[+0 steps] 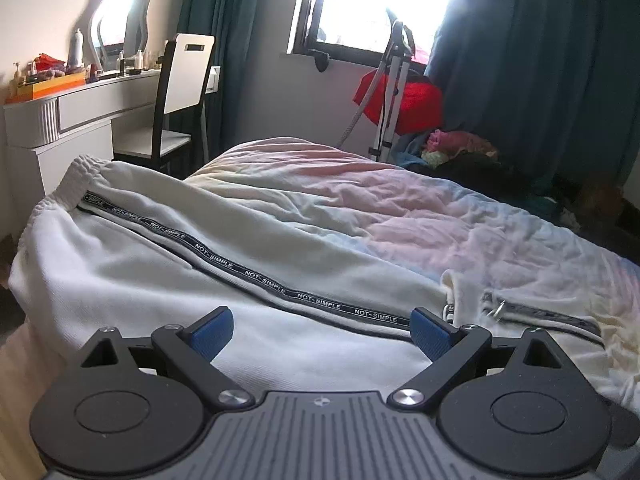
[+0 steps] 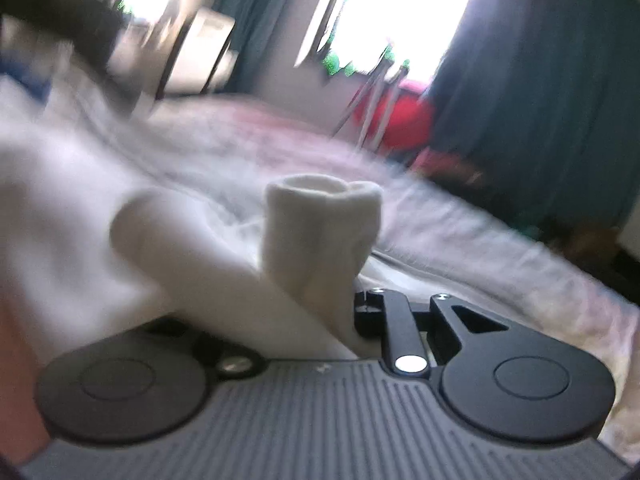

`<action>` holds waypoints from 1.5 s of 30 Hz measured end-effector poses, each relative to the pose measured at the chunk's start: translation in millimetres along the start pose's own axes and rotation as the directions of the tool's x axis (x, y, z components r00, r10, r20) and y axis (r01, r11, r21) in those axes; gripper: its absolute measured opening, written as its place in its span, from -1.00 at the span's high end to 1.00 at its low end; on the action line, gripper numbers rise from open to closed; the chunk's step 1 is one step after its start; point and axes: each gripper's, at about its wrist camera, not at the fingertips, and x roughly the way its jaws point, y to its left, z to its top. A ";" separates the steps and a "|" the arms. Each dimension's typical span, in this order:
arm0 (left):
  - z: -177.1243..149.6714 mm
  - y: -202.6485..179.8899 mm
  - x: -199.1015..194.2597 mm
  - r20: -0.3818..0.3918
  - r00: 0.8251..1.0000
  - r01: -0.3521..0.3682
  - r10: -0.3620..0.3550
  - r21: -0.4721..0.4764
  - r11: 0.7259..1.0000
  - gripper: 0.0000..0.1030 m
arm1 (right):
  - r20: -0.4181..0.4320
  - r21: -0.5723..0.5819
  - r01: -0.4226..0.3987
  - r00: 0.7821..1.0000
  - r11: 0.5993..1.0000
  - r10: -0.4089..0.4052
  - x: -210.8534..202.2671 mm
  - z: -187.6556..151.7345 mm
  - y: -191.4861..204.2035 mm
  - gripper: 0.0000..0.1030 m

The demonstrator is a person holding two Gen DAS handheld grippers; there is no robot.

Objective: Fold clothes

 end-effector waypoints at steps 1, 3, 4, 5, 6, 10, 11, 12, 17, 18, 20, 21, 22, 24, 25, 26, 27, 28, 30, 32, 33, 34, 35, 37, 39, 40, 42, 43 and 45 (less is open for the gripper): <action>-0.3 -0.2 0.6 0.000 1.000 -0.001 0.001 0.000 1.000 -0.87 | 0.001 0.008 -0.004 1.000 1.000 0.004 -0.8 -2.2 -3.0 0.61; -0.1 -1.2 2.0 0.004 1.000 0.006 -0.006 -0.001 1.000 -0.87 | 0.008 0.036 -0.010 1.000 0.999 0.010 -5.2 -2.8 -7.6 0.61; 0.0 -1.6 2.6 0.006 1.000 0.009 -0.009 -0.002 1.000 -0.87 | 0.024 0.053 -0.009 1.000 0.999 0.008 -8.0 0.7 -9.0 0.60; -0.2 -1.9 3.1 0.010 1.000 0.012 -0.012 -0.003 1.000 -0.87 | 0.048 0.042 -0.003 0.999 0.999 0.001 -12.2 5.9 -3.4 0.60; -0.3 -1.9 4.1 0.010 1.000 0.013 -0.013 -0.005 1.000 -0.87 | 0.073 0.024 0.005 0.997 1.000 -0.007 -17.0 11.6 4.3 0.59; -1.3 -0.8 8.5 0.005 1.000 0.022 -0.022 -0.018 1.000 -0.87 | 0.063 -0.007 -0.041 0.997 0.999 0.041 -4.0 20.3 17.7 0.36; -1.7 -0.1 9.3 -0.001 1.000 0.025 -0.025 -0.026 0.999 -0.87 | 0.037 -0.002 -0.075 0.997 0.997 0.075 -4.2 20.8 18.3 0.32; -2.1 0.6 10.0 -0.007 1.000 0.027 -0.027 -0.033 0.999 -0.87 | 0.025 -0.001 -0.100 0.995 0.995 0.100 -7.8 21.1 17.0 0.24; -0.9 5.7 2.6 0.011 0.998 0.068 -0.067 -0.077 0.995 -0.87 | 0.034 0.092 -0.352 0.936 0.931 0.350 -46.4 29.4 -3.8 -0.65; -0.2 6.2 0.2 0.019 0.997 0.075 -0.074 -0.082 0.994 -0.87 | 0.046 0.132 -0.393 0.919 0.910 0.391 -57.7 29.8 -10.6 -0.65; 0.7 6.3 -4.9 0.025 0.995 0.096 -0.094 -0.091 0.991 -0.87 | 0.080 0.215 -0.460 0.887 0.861 0.454 -81.1 30.2 -24.4 -0.65; 1.1 6.5 -7.4 0.027 0.994 0.109 -0.107 -0.094 0.990 -0.87 | 0.104 0.257 -0.467 0.884 0.846 0.456 -88.4 31.2 -34.0 -0.65; 1.2 6.3 -10.0 0.028 0.992 0.123 -0.121 -0.094 0.988 -0.87 | 0.129 0.300 -0.466 0.884 0.832 0.449 -94.4 32.5 -44.3 -0.65; 1.4 5.6 -15.2 0.031 0.989 0.150 -0.148 -0.092 0.984 -0.87 | 0.177 0.383 -0.451 0.893 0.806 0.415 -99.8 35.3 -65.3 -0.65; 1.3 3.7 -17.2 0.032 0.986 0.167 -0.165 -0.083 0.982 -0.87 | 0.199 0.424 -0.431 0.902 0.796 0.383 -97.4 36.9 -76.1 -0.65; 1.1 1.2 -18.8 0.032 0.983 0.185 -0.183 -0.070 0.980 -0.87 | 0.198 0.467 -0.404 0.915 0.787 0.353 -88.7 39.6 -86.6 -0.65; -0.1 -3.1 -19.5 0.031 0.978 0.207 -0.206 -0.054 0.977 -0.87 | 0.188 0.509 -0.374 0.927 0.775 0.324 -78.3 42.5 -97.1 -0.65; -1.3 -7.6 -20.1 0.029 0.973 0.230 -0.229 -0.038 0.972 -0.86 | 0.159 0.544 -0.337 0.941 0.769 0.300 -65.2 45.3 -105.4 -0.64; -6.2 -19.0 -20.4 0.027 0.964 0.265 -0.265 -0.008 0.964 -0.80 | 0.072 0.583 -0.269 0.957 0.766 0.281 -33.9 53.3 -117.1 -0.64; -11.1 -30.5 -20.2 0.015 0.952 0.305 -0.306 0.026 0.952 -0.78 | 0.018 0.594 -0.257 0.952 0.763 0.306 -6.1 62.2 -123.4 -0.64; -13.7 -36.1 -18.9 -0.001 0.944 0.330 -0.331 0.043 0.943 -0.74 | 0.011 0.593 -0.265 0.947 0.760 0.321 4.1 65.8 -124.7 -0.63; -17.2 -41.3 -17.5 -0.015 0.934 0.357 -0.357 0.055 0.932 -0.65 | 0.009 0.592 -0.276 0.942 0.758 0.336 13.2 69.2 -125.4 -0.63; -20.6 -46.1 -14.6 -0.034 0.924 0.383 -0.382 0.063 0.921 -0.61 | 0.007 0.590 -0.287 0.936 0.755 0.351 22.4 72.5 -126.1 -0.63; -27.3 -55.7 -8.5 -0.073 0.899 0.436 -0.431 0.076 0.897 -0.42 | -0.003 0.577 -0.288 0.935 0.764 0.354 40.9 75.8 -124.2 -0.63; -33.5 -62.9 0.0 -0.108 0.880 0.471 -0.462 0.084 0.878 -0.27 | -0.017 0.575 -0.303 0.924 0.760 0.382 58.7 74.8 -121.6 -0.63; -37.0 -66.4 4.6 -0.123 0.874 0.482 -0.470 0.093 0.871 -0.23 | -0.029 0.582 -0.315 0.913 0.750 0.406 67.9 72.7 -120.2 -0.63; -42.5 -72.9 15.7 -0.162 0.865 0.493 -0.475 0.101 0.864 -0.07 | -0.059 0.571 -0.332 0.896 0.751 0.441 85.7 68.0 -112.1 -0.62; -44.5 -76.0 22.4 -0.186 0.863 0.493 -0.470 0.100 0.864 0.16 | -0.079 0.547 -0.335 0.892 0.767 0.446 89.6 66.4 -105.9 -0.62; -48.3 -80.5 33.6 -0.224 0.853 0.500 -0.471 0.096 0.860 0.39 | -0.116 0.491 -0.340 0.887 0.802 0.447 94.8 63.6 -92.7 -0.66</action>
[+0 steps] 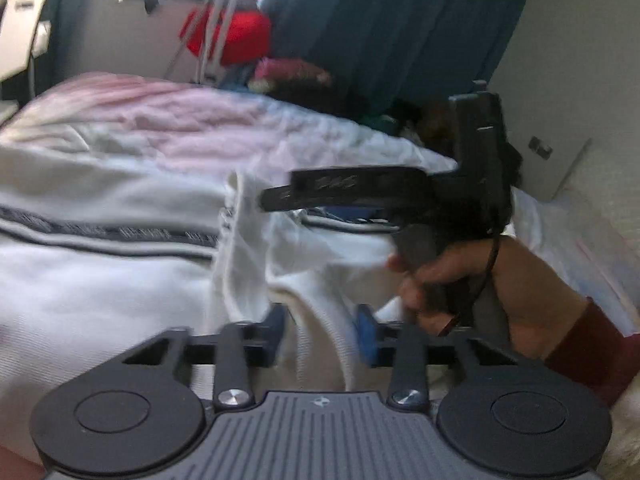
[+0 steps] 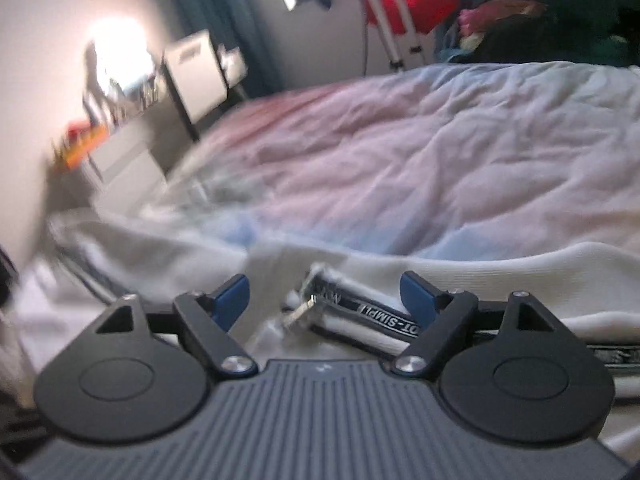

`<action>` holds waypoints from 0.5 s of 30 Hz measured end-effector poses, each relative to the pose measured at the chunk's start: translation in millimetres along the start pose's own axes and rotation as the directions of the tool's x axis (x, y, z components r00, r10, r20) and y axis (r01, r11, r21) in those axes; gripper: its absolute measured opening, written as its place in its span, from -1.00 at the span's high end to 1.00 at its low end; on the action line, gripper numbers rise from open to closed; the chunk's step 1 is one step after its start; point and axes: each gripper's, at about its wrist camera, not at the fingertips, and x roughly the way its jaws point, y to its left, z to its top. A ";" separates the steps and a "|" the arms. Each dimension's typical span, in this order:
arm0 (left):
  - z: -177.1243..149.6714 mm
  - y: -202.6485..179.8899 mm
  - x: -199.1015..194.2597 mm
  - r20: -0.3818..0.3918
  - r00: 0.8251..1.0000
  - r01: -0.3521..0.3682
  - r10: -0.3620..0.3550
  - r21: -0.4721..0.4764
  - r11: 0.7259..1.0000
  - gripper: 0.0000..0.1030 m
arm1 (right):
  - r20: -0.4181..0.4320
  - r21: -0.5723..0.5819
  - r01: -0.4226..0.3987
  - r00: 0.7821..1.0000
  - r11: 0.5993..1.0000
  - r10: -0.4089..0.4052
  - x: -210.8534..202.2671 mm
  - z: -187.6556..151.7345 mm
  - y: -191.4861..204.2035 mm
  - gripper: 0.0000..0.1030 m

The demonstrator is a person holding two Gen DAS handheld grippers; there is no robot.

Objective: Fold clothes

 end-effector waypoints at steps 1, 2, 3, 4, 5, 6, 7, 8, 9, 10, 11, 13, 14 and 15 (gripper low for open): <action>-0.9 -0.4 3.2 -0.004 1.000 -0.002 0.002 0.013 1.000 0.51 | -0.004 -0.036 0.020 1.000 0.999 -0.020 2.5 -3.4 5.1 -0.58; -1.7 -0.5 4.6 -0.008 1.000 -0.007 0.007 0.022 1.000 0.56 | -0.005 -0.070 0.043 0.999 0.997 -0.043 4.6 -6.8 10.2 -0.51; -2.4 -0.7 5.8 -0.013 1.000 -0.011 0.011 0.031 0.999 0.61 | -0.005 -0.105 0.065 0.998 0.992 -0.066 6.8 -10.2 15.3 -0.35; -3.2 -0.2 6.1 -0.017 1.000 -0.016 0.017 0.031 0.999 0.66 | 0.000 -0.122 0.078 0.997 0.989 -0.079 7.1 -11.8 18.8 -0.20; -3.9 0.2 6.3 -0.022 1.000 -0.022 0.022 0.030 0.999 0.68 | 0.006 -0.133 0.089 0.996 0.987 -0.089 6.9 -12.8 21.9 -0.12; -4.6 1.1 5.1 -0.024 0.999 -0.029 0.030 0.029 0.999 0.70 | 0.018 -0.136 0.096 0.995 0.986 -0.095 5.0 -13.7 23.9 0.01; -4.5 2.6 3.8 -0.022 0.999 -0.036 0.036 0.024 0.999 0.72 | 0.030 -0.138 0.102 0.995 0.985 -0.099 2.6 -14.6 25.5 0.14; -4.3 2.5 0.6 -0.017 0.999 -0.038 0.039 0.020 0.999 0.73 | 0.042 -0.132 0.107 0.994 0.985 -0.103 -0.8 -14.8 26.0 0.21; -4.1 2.2 -2.7 -0.012 0.999 -0.040 0.041 0.015 0.999 0.75 | 0.058 -0.124 0.112 0.993 0.986 -0.106 -5.1 -14.0 27.0 0.41; -3.9 1.9 -6.0 -0.007 0.999 -0.043 0.043 0.011 0.999 0.76 | 0.076 -0.116 0.117 0.991 0.986 -0.109 -9.7 -13.0 28.3 0.43; -4.2 0.2 -11.1 -0.003 0.999 -0.044 0.044 0.016 0.999 0.76 | 0.099 -0.117 0.112 0.990 0.987 -0.101 -15.7 -12.1 30.6 0.43; -4.8 -4.6 -21.5 0.012 0.998 -0.057 0.057 0.040 0.998 0.77 | 0.154 -0.151 0.108 0.984 0.983 -0.085 -26.9 -11.3 40.2 0.44; -5.1 -4.2 -24.0 0.014 0.998 -0.063 0.063 0.037 0.997 0.78 | 0.189 -0.179 0.123 0.978 0.976 -0.089 -30.7 -10.7 47.1 0.45; -5.3 -3.5 -26.2 0.016 0.998 -0.069 0.069 0.033 0.997 0.78 | 0.207 -0.195 0.136 0.974 0.971 -0.095 -30.9 -10.5 52.0 0.45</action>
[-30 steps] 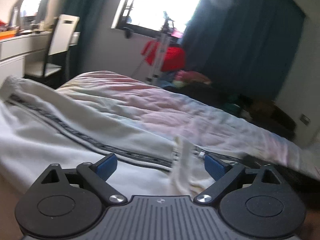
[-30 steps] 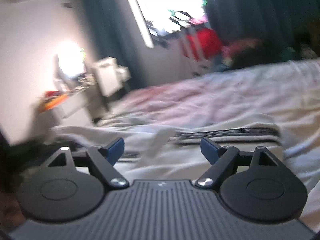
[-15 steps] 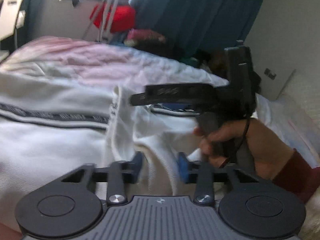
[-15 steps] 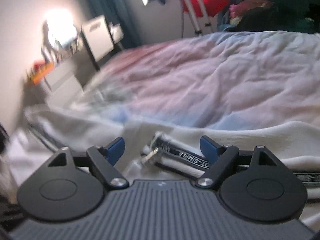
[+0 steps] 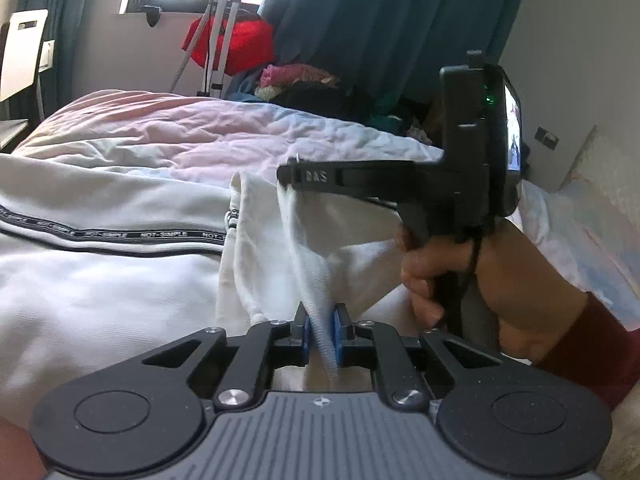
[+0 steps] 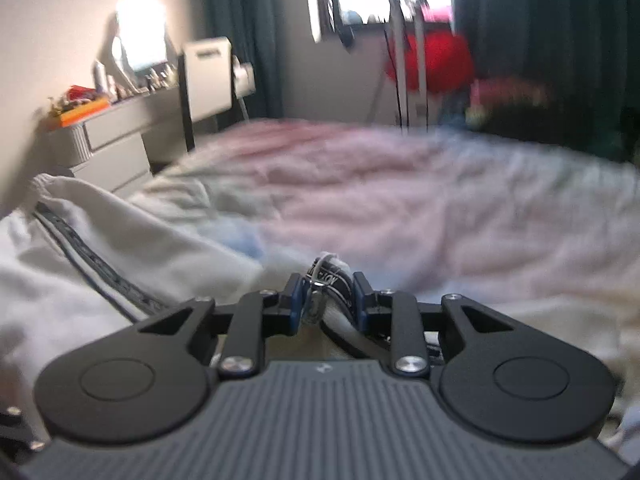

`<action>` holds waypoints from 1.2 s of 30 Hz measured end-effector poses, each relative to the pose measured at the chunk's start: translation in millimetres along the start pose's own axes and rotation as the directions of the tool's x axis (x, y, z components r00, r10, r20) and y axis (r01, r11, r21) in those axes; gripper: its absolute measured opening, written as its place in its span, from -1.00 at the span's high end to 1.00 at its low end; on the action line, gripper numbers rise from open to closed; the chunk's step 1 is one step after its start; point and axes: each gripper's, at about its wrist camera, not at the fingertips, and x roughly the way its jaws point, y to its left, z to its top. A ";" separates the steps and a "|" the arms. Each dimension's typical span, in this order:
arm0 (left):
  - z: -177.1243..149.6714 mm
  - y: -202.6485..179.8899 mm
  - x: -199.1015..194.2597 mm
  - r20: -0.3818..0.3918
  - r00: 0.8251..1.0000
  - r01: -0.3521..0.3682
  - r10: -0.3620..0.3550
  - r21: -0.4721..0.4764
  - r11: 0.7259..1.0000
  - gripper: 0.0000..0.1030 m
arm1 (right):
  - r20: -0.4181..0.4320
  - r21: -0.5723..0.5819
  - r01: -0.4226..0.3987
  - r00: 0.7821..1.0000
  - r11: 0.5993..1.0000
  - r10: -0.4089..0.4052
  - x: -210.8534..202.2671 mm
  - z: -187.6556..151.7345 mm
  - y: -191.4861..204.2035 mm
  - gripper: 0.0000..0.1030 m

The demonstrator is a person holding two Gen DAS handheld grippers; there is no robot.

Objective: Fold clothes

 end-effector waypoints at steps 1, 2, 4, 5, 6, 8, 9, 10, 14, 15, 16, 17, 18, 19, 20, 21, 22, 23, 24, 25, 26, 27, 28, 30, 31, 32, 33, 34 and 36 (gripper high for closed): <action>-0.2 0.8 -2.2 0.001 1.000 -0.006 0.006 -0.004 1.000 0.78 | 0.012 -0.015 0.009 1.000 1.000 -0.009 0.3 0.8 4.1 0.45; -0.4 2.7 0.5 -0.011 1.000 -0.016 0.016 -0.011 1.000 0.78 | 0.008 -0.023 0.012 1.000 1.000 -0.012 4.2 -0.2 6.7 0.45; -1.1 5.7 8.4 -0.042 0.999 -0.035 0.034 -0.026 0.999 0.77 | -0.036 -0.019 0.023 0.999 1.000 -0.023 19.2 -8.0 6.8 0.45; -1.9 5.4 11.7 -0.050 0.998 -0.046 0.045 -0.020 0.999 0.77 | -0.060 0.005 0.024 0.998 1.000 -0.024 26.1 -13.0 3.0 0.45; -2.8 5.0 14.8 -0.056 0.997 -0.056 0.056 -0.012 0.998 0.75 | -0.083 0.033 0.025 0.996 0.999 -0.022 32.6 -18.0 -1.3 0.43; -3.9 2.2 15.9 -0.049 0.996 -0.075 0.075 0.009 0.997 0.74 | -0.087 0.067 0.024 0.996 0.997 -0.018 36.2 -20.1 -6.7 0.37; -4.0 0.9 15.5 -0.041 0.996 -0.079 0.079 0.016 0.997 0.71 | -0.086 0.073 0.029 0.996 0.997 -0.023 36.8 -19.4 -7.3 0.33; -4.2 -0.4 15.1 -0.034 0.996 -0.083 0.084 0.024 0.996 0.64 | -0.086 0.074 0.038 0.996 0.996 -0.032 36.8 -18.7 -6.5 0.29; -1.7 -1.1 9.7 -0.020 0.997 -0.080 0.080 0.019 0.997 0.48 | -0.079 0.094 0.068 0.995 0.993 -0.060 30.7 -17.2 -5.4 -0.08; -1.6 -1.6 6.0 -0.005 0.996 -0.085 0.085 0.022 0.996 0.28 | -0.074 0.112 0.067 0.995 0.991 -0.059 25.6 -16.7 -7.6 -0.41; -1.4 -2.1 2.2 0.012 0.996 -0.090 0.090 0.026 0.996 0.00 | -0.067 0.122 0.067 0.996 0.990 -0.059 19.6 -15.8 -9.6 -0.66; -0.3 -3.1 -4.1 0.035 0.994 -0.107 0.106 0.031 0.994 -0.15 | -0.056 0.121 0.080 0.996 0.989 -0.074 11.8 -14.1 -10.6 -0.67; 0.9 -4.1 -10.5 0.058 0.991 -0.125 0.123 0.035 0.992 -0.38 | -0.044 0.117 0.097 0.995 0.988 -0.092 3.7 -12.1 -11.3 -0.66; 2.0 -5.1 -17.0 0.082 0.987 -0.143 0.139 0.040 0.989 -0.51 | -0.035 0.121 0.110 0.994 0.987 -0.106 -5.0 -9.7 -12.5 -0.66; 3.5 -5.2 -23.8 0.108 0.984 -0.150 0.144 0.041 0.988 -0.55 | -0.028 0.137 0.116 0.993 0.984 -0.113 -15.2 -7.2 -14.7 -0.66; 5.1 -5.3 -30.6 0.134 0.980 -0.156 0.149 0.043 0.987 -0.62 | -0.021 0.158 0.123 0.992 0.980 -0.122 -26.6 -5.1 -17.2 -0.66; 7.2 -5.0 -36.7 0.155 0.975 -0.166 0.158 0.042 0.985 -0.66 | -0.015 0.174 0.134 0.991 0.976 -0.133 -36.8 -3.6 -19.5 -0.66; 9.4 -4.7 -42.8 0.177 0.970 -0.177 0.168 0.040 0.983 -0.67 | -0.010 0.183 0.147 0.989 0.972 -0.148 -48.7 -2.3 -21.6 -0.66; 11.2 -4.6 -49.7 0.200 0.962 -0.198 0.187 0.036 0.980 -0.68 | -0.010 0.184 0.159 0.987 0.970 -0.160 -60.5 -1.2 -22.6 -0.66; 12.0 -4.5 -56.9 0.224 0.952 -0.223 0.211 0.031 0.974 -0.74 | -0.012 0.183 0.171 0.985 0.968 -0.171 -72.1 -0.1 -23.3 -0.66; 14.0 -4.2 -63.2 0.240 0.944 -0.239 0.226 0.027 0.971 -0.77 | -0.015 0.175 0.175 0.985 0.969 -0.175 -85.8 1.3 -23.1 -0.66; 14.2 -3.9 -70.7 0.260 0.936 -0.252 0.238 0.022 0.968 -0.83 | -0.009 0.164 0.174 0.985 0.971 -0.175 -98.4 2.3 -22.6 -0.66; 14.3 -3.5 -78.3 0.280 0.927 -0.264 0.249 0.017 0.964 -0.88 | 0.005 0.158 0.180 0.983 0.971 -0.183 -112.7 2.0 -21.4 -0.66; 15.1 -3.9 -89.0 0.301 0.915 -0.283 0.268 0.008 0.959 -0.91 | 0.031 0.156 0.191 0.980 0.969 -0.198 -140.9 0.4 -19.4 -0.66; 14.8 -4.6 -94.1 0.305 0.913 -0.287 0.272 0.003 0.958 -0.91 | 0.040 0.163 0.193 0.979 0.967 -0.202 -153.1 -1.0 -19.2 -0.66; 14.7 -5.3 -98.6 0.311 0.910 -0.286 0.273 -0.003 0.958 -0.92 | 0.049 0.174 0.195 0.977 0.965 -0.206 -165.3 -2.7 -18.8 -0.67; 13.6 -7.1 -103.3 0.321 0.907 -0.286 0.272 -0.004 0.958 -0.95 | 0.061 0.182 0.197 0.976 0.963 -0.211 -176.6 -4.7 -17.8 -0.67; 12.5 -8.9 -108.0 0.331 0.904 -0.286 0.271 -0.005 0.958 -0.98 | 0.071 0.187 0.199 0.974 0.962 -0.216 -185.9 -6.5 -16.4 -0.67; 8.9 -13.6 -114.5 0.345 0.896 -0.301 0.281 0.004 0.954 -0.99 | 0.085 0.197 0.205 0.971 0.959 -0.225 -201.9 -11.3 -13.0 -0.67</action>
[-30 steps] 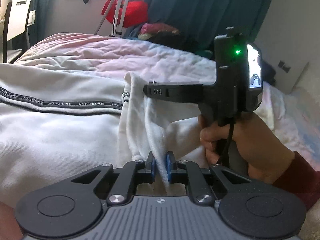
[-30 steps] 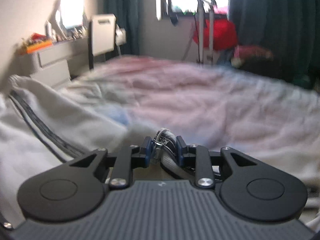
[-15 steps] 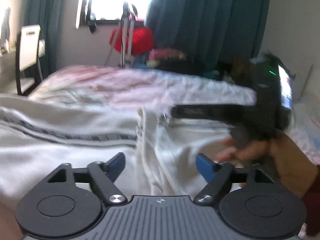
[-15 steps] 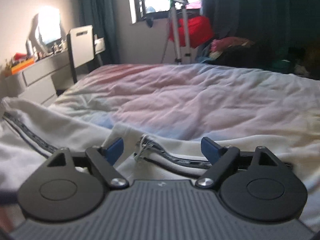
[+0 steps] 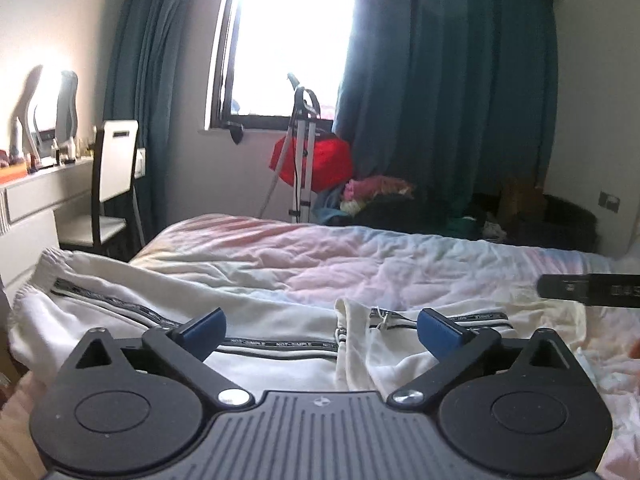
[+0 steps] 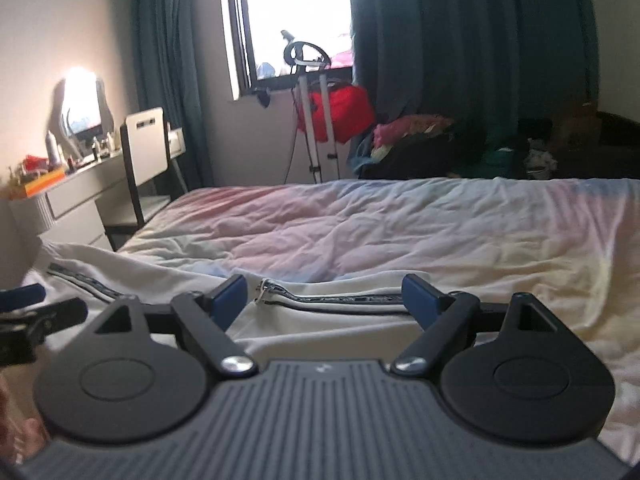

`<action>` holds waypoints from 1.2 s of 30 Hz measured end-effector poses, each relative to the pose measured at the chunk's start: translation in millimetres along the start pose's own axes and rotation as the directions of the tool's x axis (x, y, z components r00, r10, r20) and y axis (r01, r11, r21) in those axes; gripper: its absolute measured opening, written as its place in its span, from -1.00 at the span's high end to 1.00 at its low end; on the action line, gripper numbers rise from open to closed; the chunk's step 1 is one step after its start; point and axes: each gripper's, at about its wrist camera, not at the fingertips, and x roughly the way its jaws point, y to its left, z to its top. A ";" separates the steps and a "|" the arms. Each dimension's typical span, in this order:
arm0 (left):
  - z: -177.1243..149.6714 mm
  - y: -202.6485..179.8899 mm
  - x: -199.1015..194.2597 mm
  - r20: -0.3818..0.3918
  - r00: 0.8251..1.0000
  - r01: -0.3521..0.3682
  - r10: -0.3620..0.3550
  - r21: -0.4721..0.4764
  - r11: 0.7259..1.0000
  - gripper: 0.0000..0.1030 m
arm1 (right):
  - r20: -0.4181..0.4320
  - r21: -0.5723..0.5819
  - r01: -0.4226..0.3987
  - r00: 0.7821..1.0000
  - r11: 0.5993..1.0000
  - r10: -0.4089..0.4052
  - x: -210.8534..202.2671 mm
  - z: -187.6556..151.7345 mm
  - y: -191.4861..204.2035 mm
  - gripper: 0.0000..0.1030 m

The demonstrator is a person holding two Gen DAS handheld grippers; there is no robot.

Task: Fold clothes
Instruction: 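Grasp the folded leg end with the left gripper and lift it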

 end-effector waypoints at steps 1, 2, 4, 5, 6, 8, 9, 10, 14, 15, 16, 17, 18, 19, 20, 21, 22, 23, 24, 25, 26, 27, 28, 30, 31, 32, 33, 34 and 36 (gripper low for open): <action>-1.5 -1.2 -3.5 0.000 1.000 -0.005 0.005 0.006 1.000 -0.99 | 0.008 0.009 0.003 1.000 1.000 -0.004 -7.2 -2.9 -0.4 -0.67; -3.0 -2.3 -7.0 0.000 1.000 -0.010 0.010 0.012 1.000 -0.99 | 0.015 0.016 0.007 1.000 1.000 -0.007 -13.4 -6.6 0.6 -0.67; -6.6 -4.0 -10.2 -0.013 1.000 -0.009 0.009 0.015 1.000 -0.99 | 0.030 0.021 0.016 0.999 1.000 -0.017 -22.2 -16.4 2.2 -0.67; -8.0 -4.7 -11.0 -0.017 1.000 -0.008 0.008 0.015 1.000 -0.99 | 0.037 0.019 0.023 0.999 1.000 -0.024 -25.4 -22.1 3.1 -0.67; -8.9 -5.5 -11.3 -0.021 1.000 -0.006 0.006 0.018 1.000 -0.99 | 0.042 0.017 0.030 0.999 0.999 -0.030 -27.5 -27.4 3.8 -0.67; -10.3 -7.3 -10.8 -0.023 1.000 -0.009 0.010 0.030 1.000 -0.99 | 0.040 0.012 0.026 0.999 1.000 -0.026 -28.8 -36.7 5.5 -0.67; -10.4 -8.3 -9.8 -0.023 1.000 -0.014 0.015 0.035 0.999 -0.99 | 0.039 0.006 0.023 0.999 1.000 -0.023 -28.6 -39.9 6.7 -0.67; -11.3 -7.2 -8.2 -0.027 0.999 -0.018 0.019 0.036 0.999 -0.99 | 0.040 -0.006 0.024 0.999 1.000 -0.024 -28.1 -42.2 8.8 -0.67; -12.8 1.9 1.9 -0.068 0.997 -0.035 0.036 0.005 0.999 -0.99 | 0.046 -0.049 0.048 0.998 0.998 -0.046 -23.2 -45.8 15.2 -0.67; -12.4 7.4 4.5 -0.083 0.996 -0.044 0.043 -0.015 0.999 -0.99 | 0.040 -0.044 0.047 0.998 0.998 -0.045 -21.9 -46.8 15.2 -0.67; -11.3 15.1 7.5 -0.099 0.994 -0.058 0.053 -0.044 0.997 -0.99 | 0.033 -0.038 0.045 0.998 0.998 -0.044 -20.6 -48.0 15.0 -0.67; -9.5 24.7 9.8 -0.118 0.991 -0.073 0.063 -0.081 0.994 -0.99 | 0.026 -0.032 0.044 0.999 0.999 -0.043 -19.4 -49.2 14.8 -0.67; -7.7 34.4 12.1 -0.138 0.988 -0.089 0.072 -0.118 0.989 -0.99 | 0.020 -0.032 0.048 0.999 0.998 -0.047 -18.5 -50.3 14.9 -0.67; -5.5 46.7 12.4 -0.153 0.985 -0.103 0.078 -0.166 0.981 -0.99 | 0.014 -0.033 0.054 0.998 0.998 -0.053 -17.6 -51.5 15.1 -0.67; -3.7 60.6 10.4 -0.158 0.984 -0.113 0.079 -0.221 0.969 -0.99 | 0.010 -0.033 0.058 0.998 0.998 -0.058 -16.8 -52.3 14.4 -0.67; -1.9 74.7 8.3 -0.163 0.983 -0.123 0.080 -0.275 0.953 -0.99 | 0.007 -0.029 0.061 0.998 0.998 -0.061 -16.4 -52.8 13.4 -0.67; -0.6 89.9 5.6 -0.172 0.981 -0.138 0.084 -0.330 0.934 -0.99 | 0.004 -0.021 0.062 0.998 0.998 -0.062 -16.4 -53.5 12.5 -0.67; -0.2 105.9 3.2 -0.189 0.977 -0.163 0.096 -0.384 0.909 -0.99 | 0.000 -0.013 0.062 0.998 0.998 -0.062 -16.7 -54.4 11.6 -0.67; -0.8 124.1 2.4 -0.213 0.971 -0.196 0.110 -0.439 0.877 -0.99 | -0.004 -0.008 0.063 0.998 0.998 -0.063 -16.1 -55.2 10.9 -0.67; -1.5 142.5 1.7 -0.239 0.963 -0.230 0.123 -0.492 0.840 -0.99 | -0.008 -0.004 0.064 0.998 0.998 -0.064 -15.3 -56.0 10.3 -0.67; -5.4 160.5 2.0 -0.263 0.958 -0.247 0.115 -0.548 0.799 -0.99 | -0.013 -0.003 0.066 0.998 0.998 -0.066 -13.8 -56.9 9.4 -0.67; -9.6 178.6 2.4 -0.287 0.952 -0.263 0.103 -0.602 0.754 -0.99 | -0.019 -0.003 0.069 0.997 0.998 -0.069 -11.8 -58.1 9.0 -0.67; -13.8 196.6 2.9 -0.310 0.947 -0.279 0.089 -0.651 0.705 -0.99 | -0.032 -0.004 0.071 0.997 0.997 -0.071 -9.1 -59.2 8.7 -0.67; -27.8 223.3 1.2 -0.298 0.953 -0.267 0.048 -0.760 0.593 -0.99 | -0.060 -0.002 0.073 0.996 0.997 -0.073 -4.2 -60.8 7.9 -0.66; -34.9 236.4 0.4 -0.289 0.957 -0.259 0.028 -0.807 0.530 -0.99 | -0.066 0.002 0.070 0.995 0.998 -0.069 -3.4 -61.5 7.7 -0.67; -42.1 249.6 -0.5 -0.278 0.960 -0.250 0.009 -0.850 0.464 -0.99 | -0.070 0.004 0.063 0.996 0.998 -0.063 -3.0 -62.2 7.8 -0.67; -47.1 257.0 3.7 -0.292 0.956 -0.264 0.003 -0.862 0.433 -0.99 | -0.074 0.004 0.061 0.995 0.998 -0.060 -2.1 -63.2 8.0 -0.67; -52.0 263.9 8.4 -0.308 0.952 -0.280 -0.002 -0.871 0.404 -0.99 | -0.079 0.002 0.062 0.995 0.998 -0.062 -0.3 -64.0 8.3 -0.66; -60.7 275.7 18.2 -0.326 0.945 -0.303 -0.011 -0.889 0.343 -0.97 | -0.090 0.000 0.064 0.994 0.998 -0.063 5.4 -66.1 9.6 -0.66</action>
